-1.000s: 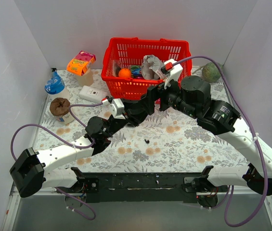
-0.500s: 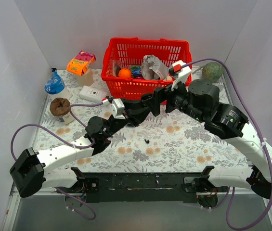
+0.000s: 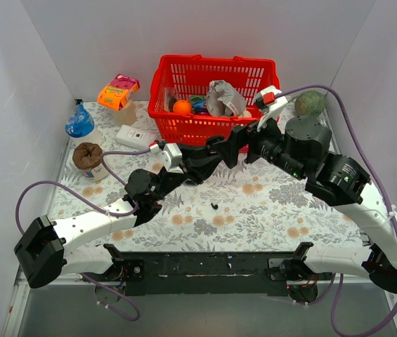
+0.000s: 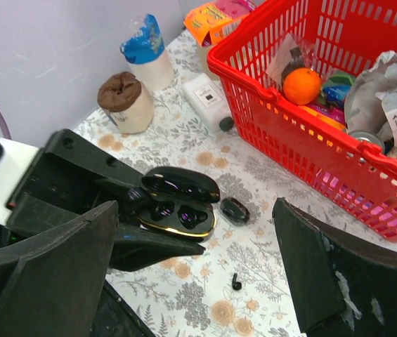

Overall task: Insert the wireless bluetooth earbuds into the charging case
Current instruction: Place the earbud in the charging case.

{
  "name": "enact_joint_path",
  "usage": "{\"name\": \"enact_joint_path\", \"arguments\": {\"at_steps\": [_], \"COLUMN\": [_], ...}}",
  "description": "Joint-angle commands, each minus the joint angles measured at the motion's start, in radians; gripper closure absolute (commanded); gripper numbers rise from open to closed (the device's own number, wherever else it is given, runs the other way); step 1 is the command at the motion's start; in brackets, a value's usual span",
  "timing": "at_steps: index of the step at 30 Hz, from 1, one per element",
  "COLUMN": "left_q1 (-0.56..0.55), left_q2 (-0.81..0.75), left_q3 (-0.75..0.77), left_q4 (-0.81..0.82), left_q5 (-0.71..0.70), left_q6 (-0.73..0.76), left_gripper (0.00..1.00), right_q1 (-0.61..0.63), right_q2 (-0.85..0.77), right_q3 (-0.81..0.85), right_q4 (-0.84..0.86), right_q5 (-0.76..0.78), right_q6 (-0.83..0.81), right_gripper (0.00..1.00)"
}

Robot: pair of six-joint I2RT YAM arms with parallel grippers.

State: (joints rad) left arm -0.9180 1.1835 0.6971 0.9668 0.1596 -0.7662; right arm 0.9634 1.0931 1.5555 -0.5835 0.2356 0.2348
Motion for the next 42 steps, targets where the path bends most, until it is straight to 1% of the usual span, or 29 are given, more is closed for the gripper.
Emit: {"name": "enact_joint_path", "arguments": {"at_steps": [1, 5, 14, 28, 42], "left_q1": [0.004, 0.004, 0.005, 0.004, 0.004], "left_q2": [-0.018, -0.016, -0.019, -0.038, -0.041], "left_q3": [0.035, 0.036, 0.059, 0.055, 0.065], "left_q4": [0.004, 0.026, 0.030, 0.029, 0.033], "left_q5": [-0.008, -0.002, 0.012, 0.011, 0.014], "left_q6": [0.004, 0.002, 0.011, 0.011, 0.008], "left_gripper": [1.00, 1.00, 1.00, 1.00, 1.00], "right_q1": [-0.002, -0.002, -0.002, -0.002, -0.002], "right_q2": [0.028, 0.100, 0.125, 0.071, 0.031], "right_q3": [0.089, 0.127, 0.123, 0.083, 0.055], "right_q4": [0.050, 0.005, -0.019, -0.044, -0.059], "right_q5": [-0.036, -0.048, -0.039, 0.016, 0.039], "right_q6": [0.008, 0.006, 0.000, -0.005, -0.015], "right_gripper": [0.02, 0.02, 0.02, 0.02, 0.02]}}
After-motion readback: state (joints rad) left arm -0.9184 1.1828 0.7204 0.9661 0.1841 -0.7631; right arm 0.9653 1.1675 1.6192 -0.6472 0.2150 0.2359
